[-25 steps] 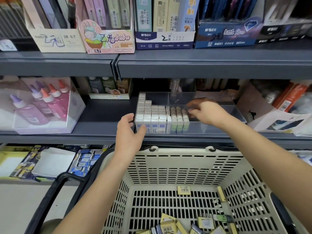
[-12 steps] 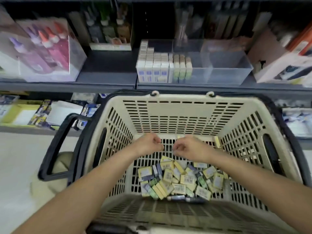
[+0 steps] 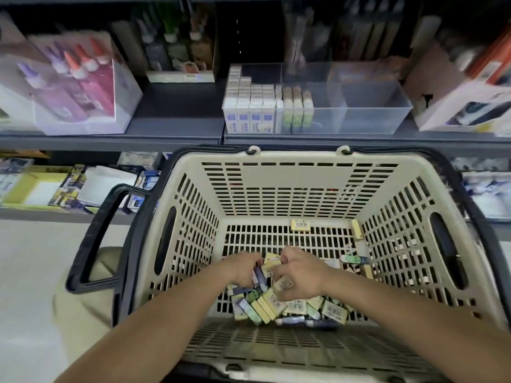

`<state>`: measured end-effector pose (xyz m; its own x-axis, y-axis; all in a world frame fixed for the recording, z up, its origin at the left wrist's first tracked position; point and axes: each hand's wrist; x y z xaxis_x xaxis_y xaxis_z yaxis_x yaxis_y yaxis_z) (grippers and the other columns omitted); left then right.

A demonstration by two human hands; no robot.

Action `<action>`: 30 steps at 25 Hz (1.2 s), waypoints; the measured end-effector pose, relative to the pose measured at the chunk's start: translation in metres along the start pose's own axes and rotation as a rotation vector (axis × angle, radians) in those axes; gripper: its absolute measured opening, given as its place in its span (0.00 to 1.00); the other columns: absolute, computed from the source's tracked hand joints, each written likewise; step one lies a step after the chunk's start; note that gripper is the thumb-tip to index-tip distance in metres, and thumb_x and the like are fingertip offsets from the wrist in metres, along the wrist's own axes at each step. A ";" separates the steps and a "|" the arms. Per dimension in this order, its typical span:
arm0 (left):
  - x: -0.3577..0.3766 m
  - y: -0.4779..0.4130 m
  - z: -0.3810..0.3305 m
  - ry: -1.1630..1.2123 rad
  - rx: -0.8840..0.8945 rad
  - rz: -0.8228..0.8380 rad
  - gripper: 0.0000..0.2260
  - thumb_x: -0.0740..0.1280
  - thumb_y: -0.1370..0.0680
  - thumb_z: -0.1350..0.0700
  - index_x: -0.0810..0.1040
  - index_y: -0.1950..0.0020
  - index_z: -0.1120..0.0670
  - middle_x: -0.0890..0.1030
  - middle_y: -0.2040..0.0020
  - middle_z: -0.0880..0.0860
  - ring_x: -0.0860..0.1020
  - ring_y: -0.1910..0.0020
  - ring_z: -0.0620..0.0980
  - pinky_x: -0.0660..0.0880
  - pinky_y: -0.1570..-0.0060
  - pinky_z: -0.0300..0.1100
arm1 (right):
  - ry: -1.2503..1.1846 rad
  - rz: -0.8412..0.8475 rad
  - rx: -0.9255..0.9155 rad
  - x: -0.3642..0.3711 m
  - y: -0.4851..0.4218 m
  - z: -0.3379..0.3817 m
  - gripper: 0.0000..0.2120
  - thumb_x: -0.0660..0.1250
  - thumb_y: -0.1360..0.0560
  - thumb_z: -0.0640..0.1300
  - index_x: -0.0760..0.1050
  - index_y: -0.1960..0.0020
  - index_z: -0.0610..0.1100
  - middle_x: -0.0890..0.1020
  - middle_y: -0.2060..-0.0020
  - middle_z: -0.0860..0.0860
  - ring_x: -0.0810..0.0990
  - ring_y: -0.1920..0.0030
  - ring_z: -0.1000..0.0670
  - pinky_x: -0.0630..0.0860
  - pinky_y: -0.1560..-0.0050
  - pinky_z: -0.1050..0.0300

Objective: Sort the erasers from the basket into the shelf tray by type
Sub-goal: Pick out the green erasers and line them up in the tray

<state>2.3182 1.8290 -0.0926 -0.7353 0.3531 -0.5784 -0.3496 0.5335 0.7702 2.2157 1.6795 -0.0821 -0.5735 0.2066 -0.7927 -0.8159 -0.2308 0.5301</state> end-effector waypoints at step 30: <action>-0.041 0.011 0.015 1.141 -0.016 -0.007 0.07 0.67 0.25 0.60 0.77 0.47 0.57 0.82 0.51 0.56 0.82 0.55 0.48 0.79 0.58 0.36 | -1.080 -0.484 0.307 -0.009 -0.008 0.024 0.22 0.71 0.28 0.45 0.62 0.41 0.54 0.75 0.54 0.52 0.80 0.60 0.57 0.72 0.65 0.66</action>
<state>2.3534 1.8316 -0.0641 -0.8293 -0.5588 -0.0075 -0.3573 0.5198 0.7759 2.2258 1.7025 -0.0725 0.1473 0.9260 -0.3475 -0.8617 0.2927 0.4145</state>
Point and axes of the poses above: each hand's wrist, its own y-axis away from the middle knuckle, its own x-axis out of the palm, z = x × y
